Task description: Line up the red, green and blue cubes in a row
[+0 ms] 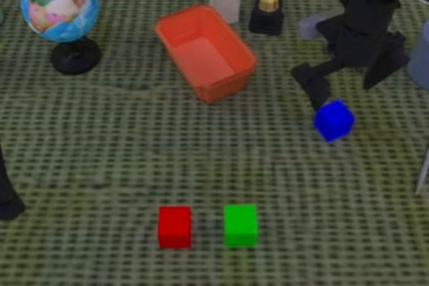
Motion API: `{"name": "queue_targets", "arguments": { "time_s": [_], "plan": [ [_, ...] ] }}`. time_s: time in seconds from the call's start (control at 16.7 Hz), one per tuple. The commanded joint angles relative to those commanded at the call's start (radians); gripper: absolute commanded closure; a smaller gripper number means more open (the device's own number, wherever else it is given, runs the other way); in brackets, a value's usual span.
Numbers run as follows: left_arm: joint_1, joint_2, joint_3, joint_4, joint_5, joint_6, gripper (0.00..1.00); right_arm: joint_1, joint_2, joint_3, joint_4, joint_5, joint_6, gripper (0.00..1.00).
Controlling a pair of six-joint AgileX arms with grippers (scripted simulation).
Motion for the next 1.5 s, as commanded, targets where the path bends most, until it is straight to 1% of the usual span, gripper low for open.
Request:
{"name": "queue_targets", "arguments": {
  "time_s": [0.42, 0.78, 0.9, 1.08, 1.5],
  "plan": [
    [0.001, -0.002, -0.002, 0.001, 0.0, -0.001, 0.0, -0.003, 0.005, -0.015, 0.018, 0.0, -0.001, 0.0],
    [0.001, -0.002, -0.002, 0.001, 0.0, -0.001, 0.0, 0.001, 0.071, -0.152, 0.229, 0.001, 0.001, 0.0],
    [0.001, -0.002, -0.002, 0.001, 0.0, -0.001, 0.0, 0.001, 0.085, -0.175, 0.259, 0.001, 0.002, 0.0],
    [0.001, -0.002, -0.002, 0.001, 0.0, -0.001, 0.0, 0.001, 0.085, -0.175, 0.259, 0.001, 0.002, 0.0],
    [0.001, -0.002, -0.002, 0.001, 0.0, -0.001, 0.0, 0.001, 0.085, -0.175, 0.259, 0.001, 0.002, 0.53]
  ]
}}
